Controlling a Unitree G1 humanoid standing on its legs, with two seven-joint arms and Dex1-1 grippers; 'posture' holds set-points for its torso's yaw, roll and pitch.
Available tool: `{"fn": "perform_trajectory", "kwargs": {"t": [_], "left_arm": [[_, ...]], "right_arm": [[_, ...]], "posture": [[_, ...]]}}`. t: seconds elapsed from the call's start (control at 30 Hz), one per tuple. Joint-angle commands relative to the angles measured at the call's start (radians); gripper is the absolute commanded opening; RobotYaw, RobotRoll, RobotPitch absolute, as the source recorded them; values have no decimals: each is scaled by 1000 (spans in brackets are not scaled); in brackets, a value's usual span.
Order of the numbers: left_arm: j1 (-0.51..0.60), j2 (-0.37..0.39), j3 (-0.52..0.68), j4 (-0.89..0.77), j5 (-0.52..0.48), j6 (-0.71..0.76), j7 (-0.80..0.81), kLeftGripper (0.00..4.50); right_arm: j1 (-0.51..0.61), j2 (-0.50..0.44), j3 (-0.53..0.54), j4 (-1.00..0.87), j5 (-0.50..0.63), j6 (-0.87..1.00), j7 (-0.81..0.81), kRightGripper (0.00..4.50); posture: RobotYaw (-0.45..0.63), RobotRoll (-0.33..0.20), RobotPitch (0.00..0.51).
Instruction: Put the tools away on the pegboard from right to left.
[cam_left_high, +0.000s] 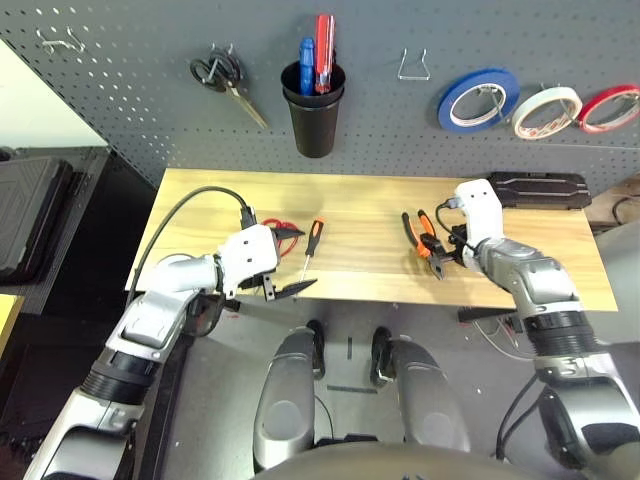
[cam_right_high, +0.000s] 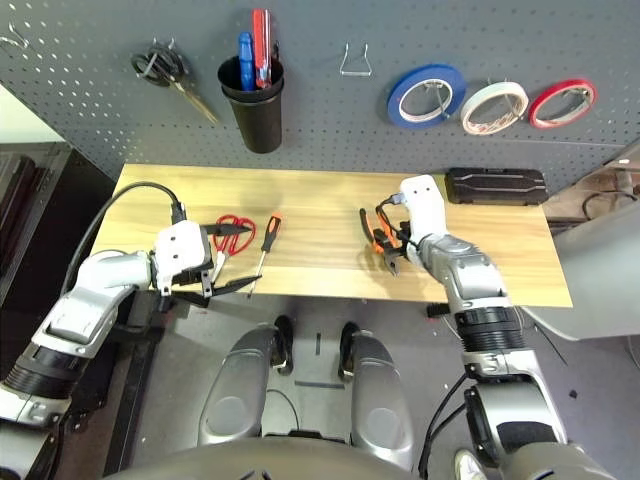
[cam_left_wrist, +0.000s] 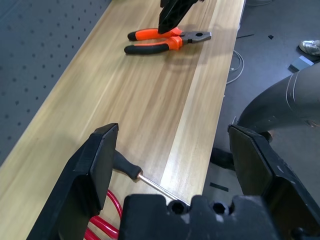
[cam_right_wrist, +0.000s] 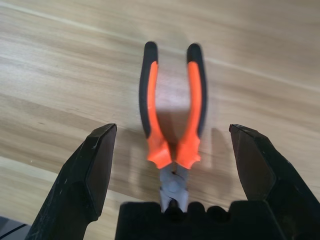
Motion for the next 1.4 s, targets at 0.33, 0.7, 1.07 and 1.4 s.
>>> {"fn": "perform_trajectory", "kwargs": {"t": [0.33, 0.7, 1.07, 1.4], "left_arm": [[7, -1, -19, -18, 21, 16, -3, 4500], [16, -5, -16, -53, 19, 48, 15, 4500], [22, -6, -18, -65, 18, 64, 27, 4500], [5, -11, -23, -36, 33, 44, 23, 4500]], "right_arm": [[-168, 49, 21, 337, -74, -32, -57, 4478], [-275, 95, 30, 621, -114, -108, -72, 4478], [-298, 89, 24, 724, -124, -127, -73, 3181], [-250, 76, 27, 615, -126, -115, -71, 3080]], "posture": [[177, 0, 324], [207, 0, 335], [210, 0, 334], [195, 0, 323]]}}
